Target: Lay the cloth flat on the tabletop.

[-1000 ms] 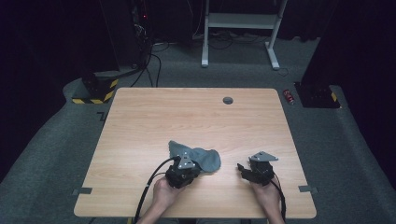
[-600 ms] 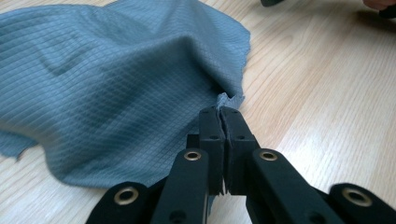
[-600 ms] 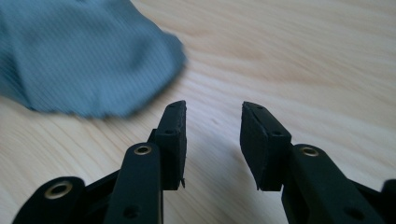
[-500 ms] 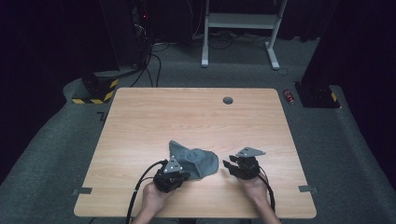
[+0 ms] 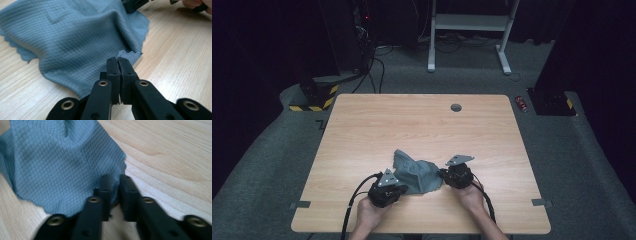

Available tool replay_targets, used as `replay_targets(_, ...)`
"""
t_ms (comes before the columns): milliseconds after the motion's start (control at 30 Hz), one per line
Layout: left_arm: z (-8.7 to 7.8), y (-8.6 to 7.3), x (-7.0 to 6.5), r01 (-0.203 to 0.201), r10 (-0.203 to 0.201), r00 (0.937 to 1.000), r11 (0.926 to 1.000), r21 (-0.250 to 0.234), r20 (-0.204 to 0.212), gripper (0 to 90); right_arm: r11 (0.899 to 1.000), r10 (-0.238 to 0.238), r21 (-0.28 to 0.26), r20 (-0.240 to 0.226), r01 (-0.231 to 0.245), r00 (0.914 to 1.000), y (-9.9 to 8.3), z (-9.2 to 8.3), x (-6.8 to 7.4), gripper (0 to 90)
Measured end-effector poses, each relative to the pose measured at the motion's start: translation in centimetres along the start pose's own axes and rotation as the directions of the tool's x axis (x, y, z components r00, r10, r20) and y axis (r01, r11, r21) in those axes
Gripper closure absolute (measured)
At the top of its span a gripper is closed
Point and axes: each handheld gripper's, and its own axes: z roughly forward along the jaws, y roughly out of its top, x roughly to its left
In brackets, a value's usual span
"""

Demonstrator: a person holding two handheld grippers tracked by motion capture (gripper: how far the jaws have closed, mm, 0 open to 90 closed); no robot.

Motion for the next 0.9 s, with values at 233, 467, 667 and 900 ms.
replay_targets(233, -1.0, 0.3, 1.1, 0.004, -0.005, 0.9992, 0.9999, -0.013, -0.039, 88.2, 0.999, 0.01, -0.044, 0.048, -0.008, 0.9988, -0.1, -1.6, -0.7, 89.8)
replay_targets(467, -1.8, -0.3, 1.6, 0.016, -0.017, 0.9988, 0.9997, -0.018, -0.045, 88.1, 0.999, 0.027, -0.036, 0.105, -0.023, 0.9941, -1.5, -3.6, -1.8, 89.7)
replay_targets(667, -1.9, -1.5, 1.4, 0.016, -0.016, 0.9999, 0.9996, 0.022, -0.004, 84.4, 0.999, 0.033, -0.023, 0.088, -0.031, 0.9956, -2.5, -3.9, -1.6, 88.1)
replay_targets(900, -2.8, -1.5, 2.2, 0.108, -0.109, 0.9938, 0.9929, -0.052, -0.021, 65.8, 0.997, 0.065, -0.034, 0.077, -0.062, 0.9949, -3.0, -4.3, -1.8, 70.4)
